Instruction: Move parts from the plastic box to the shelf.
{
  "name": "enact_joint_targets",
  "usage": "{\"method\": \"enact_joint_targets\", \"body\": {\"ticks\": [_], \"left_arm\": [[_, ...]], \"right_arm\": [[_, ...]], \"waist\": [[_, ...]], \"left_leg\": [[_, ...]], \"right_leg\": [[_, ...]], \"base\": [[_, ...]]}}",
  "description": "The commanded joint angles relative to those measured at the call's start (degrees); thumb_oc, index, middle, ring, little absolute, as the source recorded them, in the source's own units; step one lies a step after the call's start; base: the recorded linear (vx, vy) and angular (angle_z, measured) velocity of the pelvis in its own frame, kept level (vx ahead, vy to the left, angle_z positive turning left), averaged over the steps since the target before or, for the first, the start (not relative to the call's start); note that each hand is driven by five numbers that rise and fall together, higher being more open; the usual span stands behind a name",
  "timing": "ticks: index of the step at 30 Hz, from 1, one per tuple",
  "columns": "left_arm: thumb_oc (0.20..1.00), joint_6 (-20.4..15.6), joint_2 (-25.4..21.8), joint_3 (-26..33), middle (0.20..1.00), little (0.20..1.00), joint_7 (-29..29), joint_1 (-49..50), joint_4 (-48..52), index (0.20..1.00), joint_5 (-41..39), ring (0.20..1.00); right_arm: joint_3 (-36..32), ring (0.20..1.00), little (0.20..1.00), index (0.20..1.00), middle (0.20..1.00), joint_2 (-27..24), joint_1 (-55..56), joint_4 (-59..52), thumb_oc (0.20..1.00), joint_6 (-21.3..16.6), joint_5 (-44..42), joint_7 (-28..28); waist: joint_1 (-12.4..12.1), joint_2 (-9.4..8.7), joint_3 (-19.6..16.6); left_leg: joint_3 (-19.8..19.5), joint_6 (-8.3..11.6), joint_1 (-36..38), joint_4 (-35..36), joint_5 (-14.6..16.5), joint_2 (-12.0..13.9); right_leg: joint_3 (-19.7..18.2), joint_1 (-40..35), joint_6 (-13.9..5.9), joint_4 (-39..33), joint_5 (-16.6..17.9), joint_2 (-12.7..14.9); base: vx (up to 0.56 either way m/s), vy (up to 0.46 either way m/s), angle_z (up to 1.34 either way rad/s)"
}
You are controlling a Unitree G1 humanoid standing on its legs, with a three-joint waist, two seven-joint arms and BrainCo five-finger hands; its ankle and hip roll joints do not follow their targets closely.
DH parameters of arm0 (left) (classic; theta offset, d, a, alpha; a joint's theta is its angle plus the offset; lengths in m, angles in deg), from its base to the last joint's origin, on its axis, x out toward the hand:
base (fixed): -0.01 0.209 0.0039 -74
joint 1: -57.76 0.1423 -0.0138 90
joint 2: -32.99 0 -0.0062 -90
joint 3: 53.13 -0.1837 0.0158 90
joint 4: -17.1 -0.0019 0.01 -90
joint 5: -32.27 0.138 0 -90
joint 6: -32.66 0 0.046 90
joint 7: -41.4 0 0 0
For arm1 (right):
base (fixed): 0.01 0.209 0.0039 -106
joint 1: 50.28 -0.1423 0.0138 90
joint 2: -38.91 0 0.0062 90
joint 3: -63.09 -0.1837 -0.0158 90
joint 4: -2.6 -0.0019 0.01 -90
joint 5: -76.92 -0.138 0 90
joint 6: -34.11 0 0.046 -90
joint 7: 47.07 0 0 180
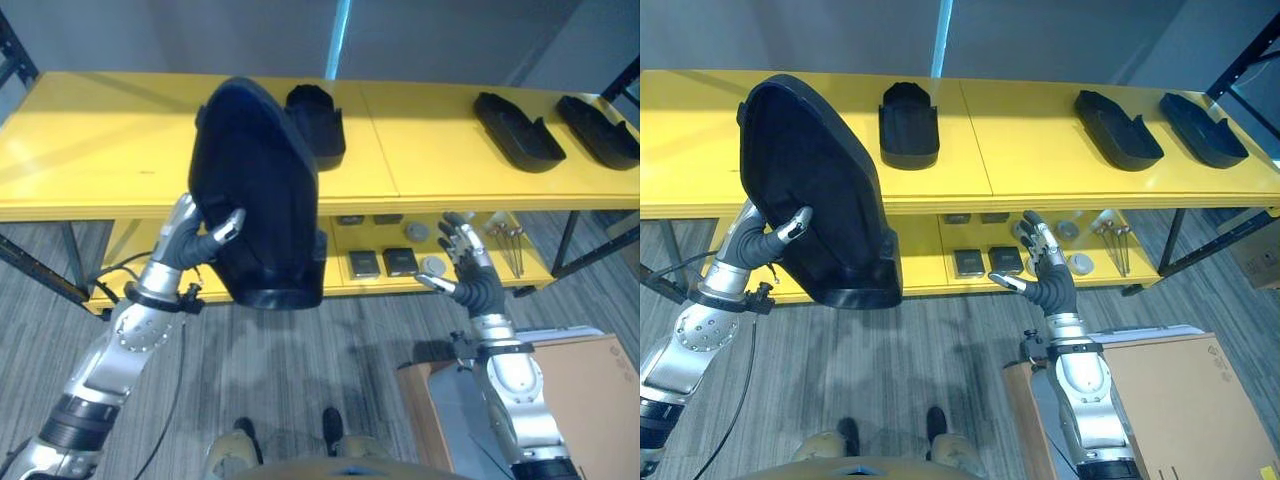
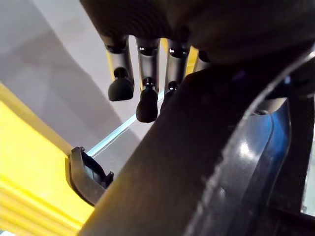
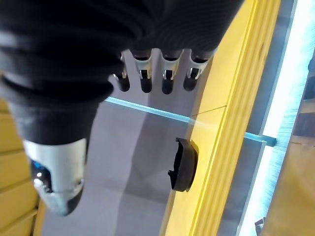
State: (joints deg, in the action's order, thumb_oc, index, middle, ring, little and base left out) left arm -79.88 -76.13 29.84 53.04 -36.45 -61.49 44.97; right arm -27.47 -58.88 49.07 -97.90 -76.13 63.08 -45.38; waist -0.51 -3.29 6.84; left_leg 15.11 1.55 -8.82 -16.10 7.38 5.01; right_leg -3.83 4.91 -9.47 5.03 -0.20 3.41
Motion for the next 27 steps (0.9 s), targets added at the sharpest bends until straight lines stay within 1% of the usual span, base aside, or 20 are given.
{"method": "enact_joint_targets", "body": {"ticks": [1,2,3,4,5,6,7,8,10,11,13,14,16,18,19,20,23,24,25,27], "left_arm": [[0.2,-3.2,1.5,1.5,0.2,0.2,1.4,-3.5,4.3,0.2,-4.5,0.2],[0.2,-3.1,1.9,1.2,0.2,0.2,1.1,-3.9,4.1,0.2,-5.4,0.2],[0.2,-3.1,1.9,1.2,0.2,0.2,1.1,-3.9,4.1,0.2,-5.4,0.2],[0.2,-2.9,2.0,1.3,0.2,0.2,1.1,-4.3,3.6,0.2,-5.8,0.2],[0.2,-2.9,2.0,1.3,0.2,0.2,1.1,-4.3,3.6,0.2,-5.8,0.2],[0.2,-2.3,2.0,2.1,0.2,0.2,1.4,-4.0,3.2,0.2,-5.8,0.2],[0.2,-2.2,2.0,2.1,0.2,0.2,1.4,-4.0,3.3,0.2,-5.8,0.2],[0.2,-2.3,1.9,3.0,0.2,0.2,2.1,-3.0,3.4,0.2,-6.2,0.2],[0.2,-2.1,2.1,3.9,0.2,0.2,3.3,-2.1,3.8,0.2,-6.4,0.2],[0.2,-2.3,2.1,4.5,0.2,0.2,4.0,-1.2,4.2,0.2,-6.6,0.2],[0.2,-2.6,1.9,6.2,0.2,0.2,5.1,0.4,5.7,0.2,-6.7,0.2],[0.2,-2.7,1.6,6.8,0.2,0.2,5.2,1.2,6.4,0.2,-6.5,0.2],[0.2,-2.6,1.2,7.1,0.2,0.2,4.9,1.5,6.7,0.2,-6.3,0.2],[0.2,-2.4,0.1,7.2,0.2,0.2,4.7,1.2,6.3,0.2,-5.9,0.2],[0.2,-2.2,-0.7,6.8,0.2,0.2,5.0,0.0,6.0,0.2,-5.3,0.2],[0.2,-2.2,-0.7,6.8,0.2,0.2,5.0,0.0,5.9,0.2,-5.2,0.2],[0.2,-2.3,-1.9,6.8,0.2,0.2,5.3,-1.8,5.9,0.2,-4.7,0.2],[0.2,-2.3,-1.9,6.8,0.2,0.2,5.3,-1.8,5.9,0.2,-4.7,0.2],[0.2,-2.4,-2.3,6.7,0.2,0.2,5.5,-2.2,5.6,0.2,-4.6,0.2],[0.2,-2.6,-2.8,7.1,0.2,0.2,5.6,-2.3,5.5,0.2,-5.1,0.2]], "right_arm": [[-3.4,1.0,1.0,1.0,1.0,-3.4,0.7,-4.2,1.0,-2.6,-2.5,-0.3],[-3.8,1.0,1.0,1.0,1.0,-3.6,1.2,-4.4,1.0,-2.4,-2.7,-0.4],[-3.8,1.0,1.0,1.0,1.0,-3.6,1.2,-4.4,1.0,-2.4,-2.7,-0.4],[-4.5,1.0,1.0,1.0,1.0,-4.0,1.7,-4.4,1.0,-1.9,-2.6,-0.3],[-4.6,1.0,1.0,1.0,1.0,-4.0,1.7,-4.4,1.0,-1.9,-2.6,-0.3],[-4.6,1.0,1.0,1.0,1.0,-3.9,1.5,-4.7,1.0,-1.5,-1.7,0.1],[-4.5,1.0,1.0,1.0,1.0,-3.9,1.5,-4.7,1.0,-1.5,-1.6,0.1],[-3.9,1.0,1.0,1.0,1.0,-4.0,1.1,-4.8,1.0,-1.5,-0.3,0.8],[-3.0,1.0,1.0,1.0,1.0,-4.3,0.3,-4.2,1.0,-1.4,1.7,1.9],[-2.1,1.0,1.0,1.0,1.0,-4.3,-0.1,-3.6,1.0,-1.2,2.2,2.1],[-0.2,1.0,1.0,1.0,1.0,-4.7,-2.0,-2.4,1.0,-0.9,3.3,2.7],[0.4,1.0,1.0,1.0,1.0,-4.4,-2.7,-1.7,1.0,-0.7,3.4,2.6],[0.2,1.0,1.0,1.0,1.0,-4.1,-2.5,-1.8,1.0,-0.7,3.2,2.4],[-0.2,1.0,1.0,1.0,1.0,-3.6,-2.1,-1.7,1.0,-0.4,3.5,2.3],[-0.4,1.0,1.0,1.0,1.0,-3.0,-2.2,-1.7,1.0,-0.2,4.0,2.6],[-0.4,1.0,1.0,1.0,1.0,-2.9,-2.2,-1.7,1.0,-0.2,4.0,2.6],[0.1,1.0,1.0,1.0,1.0,-2.7,-3.7,-2.2,1.0,0.1,5.4,2.4],[0.1,1.0,1.0,1.0,1.0,-2.7,-3.7,-2.2,1.0,0.1,5.4,2.4],[0.3,1.0,1.0,1.0,1.0,-2.7,-4.2,-2.3,1.0,0.3,6.2,2.6],[1.4,1.0,1.0,1.0,1.0,-2.4,-5.5,-2.3,1.0,1.0,8.1,2.5]], "waist": [[0.7,3.35,-0.4],[1.6,3.84,0.1],[1.7,3.9,0.0],[2.4,3.96,0.6],[2.5,4.01,0.5],[2.2,4.09,0.5],[2.3,4.06,0.4],[1.5,4.5,0.2],[0.4,4.58,0.3],[-0.2,4.44,0.6],[-1.5,3.79,1.2],[-2.4,3.32,1.4],[-3.4,3.22,1.3],[-3.9,3.27,1.2],[-4.0,3.21,1.2],[-4.0,3.21,1.2],[-4.6,2.67,1.0],[-4.6,2.67,1.0],[-4.8,2.42,1.0],[-5.1,1.88,0.8]], "left_leg": [[4.7,5.64,6.7,-4.2,6.5,0.6],[6.0,5.98,5.7,-5.5,6.0,2.2],[5.9,5.98,5.5,-5.7,6.1,2.3],[8.3,5.79,3.9,-6.1,5.9,5.0],[8.2,5.78,3.6,-6.5,6.1,5.1],[8.5,5.82,2.4,-4.9,5.8,7.3],[8.5,5.83,2.4,-4.8,5.7,7.2],[6.7,6.94,1.8,-1.7,2.8,9.2],[4.8,8.33,1.1,1.7,-0.7,11.1],[4.3,8.59,1.5,1.8,-0.2,11.8],[5.1,8.86,1.8,0.4,0.0,12.8],[8.9,8.84,2.9,-1.2,1.1,13.3],[10.7,8.86,3.6,-0.7,1.1,13.4],[12.0,8.84,3.8,-1.3,2.5,12.6],[12.7,8.38,2.8,-2.0,3.4,11.8],[12.7,8.38,2.8,-2.1,3.4,11.8],[12.1,6.84,0.3,-3.9,5.6,10.2],[12.1,6.84,0.3,-3.9,5.6,10.2],[11.9,6.23,-0.5,-4.4,6.3,9.7],[11.5,4.26,-1.3,-4.4,7.7,7.0]], "right_leg": [[1.5,0.1,-1.93,7.0,-11.8,-4.6],[1.6,0.1,-1.33,8.4,-12.9,-4.2],[1.7,0.2,-1.32,8.5,-13.0,-4.2],[2.2,0.1,-0.99,9.8,-13.8,-2.5],[2.4,0.3,-0.99,10.0,-13.9,-2.5],[3.1,0.7,-1.18,10.2,-13.9,-0.8],[3.2,0.8,-1.18,10.3,-14.0,-0.7],[3.6,1.0,-1.5,10.1,-14.2,0.5],[3.7,0.8,-1.69,9.7,-14.7,1.2],[3.3,0.5,-2.02,9.4,-15.1,1.7],[1.8,0.5,-3.04,7.6,-14.0,2.1],[1.0,-0.8,-4.14,5.7,-13.4,3.0],[0.6,-1.1,-4.5,4.7,-12.7,3.4],[0.7,-1.9,-5.37,3.2,-11.5,5.0],[0.8,-1.8,-5.53,2.0,-10.1,6.5],[0.8,-1.8,-5.53,2.0,-10.1,6.5],[0.8,-0.7,-5.53,1.0,-7.0,9.2],[0.8,-0.7,-5.53,1.0,-7.0,9.2],[0.9,-0.2,-5.53,0.8,-5.3,10.1],[0.6,2.2,-5.53,1.1,3.9,13.1]], "base": [[0.03,0.133,1.16],[0.01,0.098,1.63],[-0.01,0.144,1.5],[-0.01,0.09,0.96],[0.04,0.199,0.44],[0.05,0.108,0.38],[0.12,0.225,0.42],[0.11,0.177,0.26],[0.17,0.222,-0.13],[0.13,0.197,-0.29],[0.15,0.229,-0.61],[0.21,0.268,-1.17],[0.11,0.172,-0.91],[0.09,0.243,-0.27],[0.07,0.233,-0.14],[0.05,0.24,0.0],[0.02,0.152,0.13],[0.03,0.123,0.17],[0.05,0.18,0.13],[0.12,0.3,0.1]]}}
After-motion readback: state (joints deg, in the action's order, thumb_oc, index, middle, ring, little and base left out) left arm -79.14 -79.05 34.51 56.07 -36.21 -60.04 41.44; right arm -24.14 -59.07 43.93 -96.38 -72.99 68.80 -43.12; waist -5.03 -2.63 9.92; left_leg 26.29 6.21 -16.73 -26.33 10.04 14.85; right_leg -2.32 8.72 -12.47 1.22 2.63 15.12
